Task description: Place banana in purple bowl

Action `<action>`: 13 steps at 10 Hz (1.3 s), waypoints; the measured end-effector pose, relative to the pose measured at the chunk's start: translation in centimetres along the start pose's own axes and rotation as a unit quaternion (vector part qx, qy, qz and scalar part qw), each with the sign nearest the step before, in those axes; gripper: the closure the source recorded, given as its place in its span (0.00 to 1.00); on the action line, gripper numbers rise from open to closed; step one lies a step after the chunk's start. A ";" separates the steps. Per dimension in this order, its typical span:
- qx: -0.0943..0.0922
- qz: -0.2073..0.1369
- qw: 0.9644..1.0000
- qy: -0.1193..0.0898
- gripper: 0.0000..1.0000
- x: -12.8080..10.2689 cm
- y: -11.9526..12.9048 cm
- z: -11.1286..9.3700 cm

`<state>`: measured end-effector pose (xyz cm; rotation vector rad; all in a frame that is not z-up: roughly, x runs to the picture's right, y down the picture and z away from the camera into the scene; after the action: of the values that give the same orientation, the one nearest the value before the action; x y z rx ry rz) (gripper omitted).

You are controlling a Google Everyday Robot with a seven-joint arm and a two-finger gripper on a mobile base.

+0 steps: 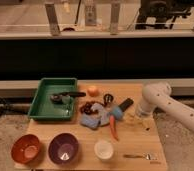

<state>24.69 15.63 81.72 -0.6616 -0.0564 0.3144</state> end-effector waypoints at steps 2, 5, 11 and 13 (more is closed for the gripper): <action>0.011 -0.031 0.999 -0.008 1.00 -2.0 0.3 -2.9; 0.018 -0.088 0.996 -0.014 1.00 -6.9 1.2 -3.5; 0.015 -0.215 0.976 -0.040 1.00 -14.8 3.2 -3.6; 0.015 -0.215 0.976 -0.040 1.00 -14.8 3.2 -3.6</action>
<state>10.33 11.34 77.66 -0.5892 -0.2669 -0.0755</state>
